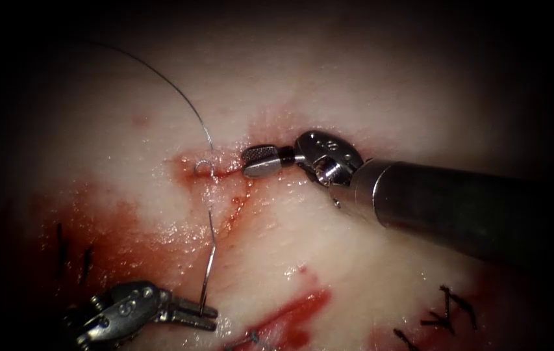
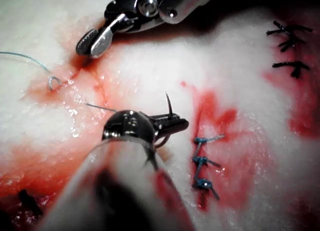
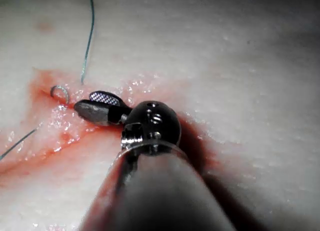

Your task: Wound Closure

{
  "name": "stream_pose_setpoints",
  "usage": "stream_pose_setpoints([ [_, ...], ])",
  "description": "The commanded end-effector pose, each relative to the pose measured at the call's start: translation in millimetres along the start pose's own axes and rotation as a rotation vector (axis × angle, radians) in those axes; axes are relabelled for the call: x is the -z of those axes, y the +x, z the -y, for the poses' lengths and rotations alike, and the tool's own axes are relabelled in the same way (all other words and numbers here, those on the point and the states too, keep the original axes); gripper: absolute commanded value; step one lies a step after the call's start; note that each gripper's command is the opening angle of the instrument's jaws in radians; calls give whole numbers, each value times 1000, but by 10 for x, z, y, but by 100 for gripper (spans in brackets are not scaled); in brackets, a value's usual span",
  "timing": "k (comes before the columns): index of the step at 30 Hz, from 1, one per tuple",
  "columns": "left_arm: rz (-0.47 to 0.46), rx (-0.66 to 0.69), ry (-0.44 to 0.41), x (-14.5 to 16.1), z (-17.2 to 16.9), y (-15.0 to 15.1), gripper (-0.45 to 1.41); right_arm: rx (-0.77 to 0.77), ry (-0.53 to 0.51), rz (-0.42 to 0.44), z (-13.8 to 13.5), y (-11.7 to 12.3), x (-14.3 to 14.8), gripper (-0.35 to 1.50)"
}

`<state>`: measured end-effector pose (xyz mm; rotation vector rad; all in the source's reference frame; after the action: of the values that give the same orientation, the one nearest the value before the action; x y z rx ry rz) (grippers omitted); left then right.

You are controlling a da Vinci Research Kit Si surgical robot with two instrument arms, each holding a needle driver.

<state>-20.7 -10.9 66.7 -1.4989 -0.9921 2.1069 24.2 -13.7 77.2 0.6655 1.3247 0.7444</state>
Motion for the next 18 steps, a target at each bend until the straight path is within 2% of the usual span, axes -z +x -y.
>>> stream_pose_setpoints([
  [1, -4, -54, 23, -3, 6, 4, -45, 24, 1, -4, -4, 0, -10, -3],
  [2, -9, -93, 39, -1, 5, 8, -45, 48, 1, -4, -3, 0, -10, 0],
  [3, -11, -141, 62, 1, 4, 12, -45, 59, 1, -4, -2, 0, -11, 15],
  [5, -9, -217, 97, 3, 2, 19, -45, 93, 0, -5, 3, 0, -13, 57],
  [6, -6, -290, 133, 7, -2, 25, -45, 120, -4, 3, 10, -1, -16, 99],
  [7, -4, -357, 152, 10, -6, 30, -45, 159, -10, 31, 20, -2, -21, 108],
  [13, -1, -489, 178, 17, -31, 50, -45, 279, -14, 84, 52, -1, -41, 113],
  [18, 6, -529, 176, 20, -69, 61, -45, 349, -23, 102, 59, -2, -57, 111],
])
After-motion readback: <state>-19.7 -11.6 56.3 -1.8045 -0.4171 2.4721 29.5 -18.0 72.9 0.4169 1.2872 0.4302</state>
